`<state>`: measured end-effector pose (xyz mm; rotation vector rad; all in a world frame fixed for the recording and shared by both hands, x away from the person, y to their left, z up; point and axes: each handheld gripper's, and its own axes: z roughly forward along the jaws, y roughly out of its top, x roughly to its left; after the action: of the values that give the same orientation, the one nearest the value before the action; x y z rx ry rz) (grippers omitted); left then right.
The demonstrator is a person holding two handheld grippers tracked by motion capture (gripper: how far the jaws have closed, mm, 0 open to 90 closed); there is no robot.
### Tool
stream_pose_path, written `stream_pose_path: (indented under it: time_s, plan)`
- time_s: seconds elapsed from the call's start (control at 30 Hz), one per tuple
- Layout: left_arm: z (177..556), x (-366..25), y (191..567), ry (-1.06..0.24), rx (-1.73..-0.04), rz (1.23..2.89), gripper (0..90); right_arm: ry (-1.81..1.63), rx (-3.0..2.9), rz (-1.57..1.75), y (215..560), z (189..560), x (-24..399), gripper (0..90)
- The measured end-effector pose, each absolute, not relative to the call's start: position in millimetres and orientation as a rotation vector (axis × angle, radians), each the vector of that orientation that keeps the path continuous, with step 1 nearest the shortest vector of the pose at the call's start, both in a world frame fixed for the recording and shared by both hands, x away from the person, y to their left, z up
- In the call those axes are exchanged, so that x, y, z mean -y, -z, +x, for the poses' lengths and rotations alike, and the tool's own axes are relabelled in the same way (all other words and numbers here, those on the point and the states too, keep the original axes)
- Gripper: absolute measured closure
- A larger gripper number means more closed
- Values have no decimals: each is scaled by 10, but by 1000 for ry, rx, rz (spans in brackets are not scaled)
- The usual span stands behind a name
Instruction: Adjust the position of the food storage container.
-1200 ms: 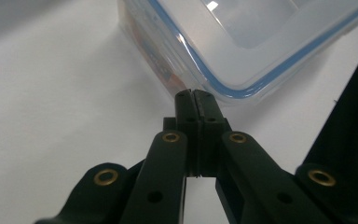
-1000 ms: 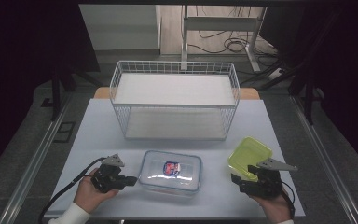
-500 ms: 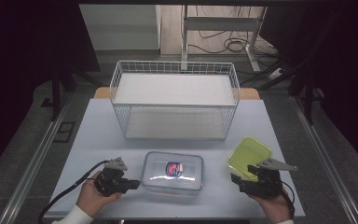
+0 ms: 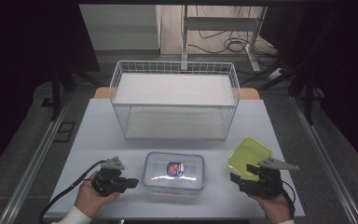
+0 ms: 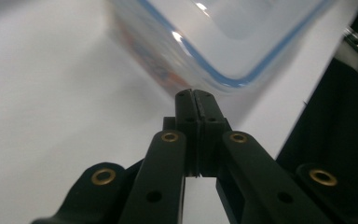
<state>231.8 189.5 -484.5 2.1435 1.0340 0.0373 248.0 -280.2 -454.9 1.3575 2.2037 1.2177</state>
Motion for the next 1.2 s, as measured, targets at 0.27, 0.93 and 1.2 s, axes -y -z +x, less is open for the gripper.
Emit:
stream_pose_path:
  time_s: [0.27,0.93,1.2]
  plan:
    - [2236,-1968,4719,-142,-1223,2001,449,-1241,-2234,1350,4517,2493,2737,221]
    - [2154,-2051,4643,-18,-1248,1835,142,-1376,-2365,1378,4509,2568,2461,220]
    - [2190,-2083,4691,46,-1276,1773,149,-1393,-2361,1379,4500,2540,2479,220]
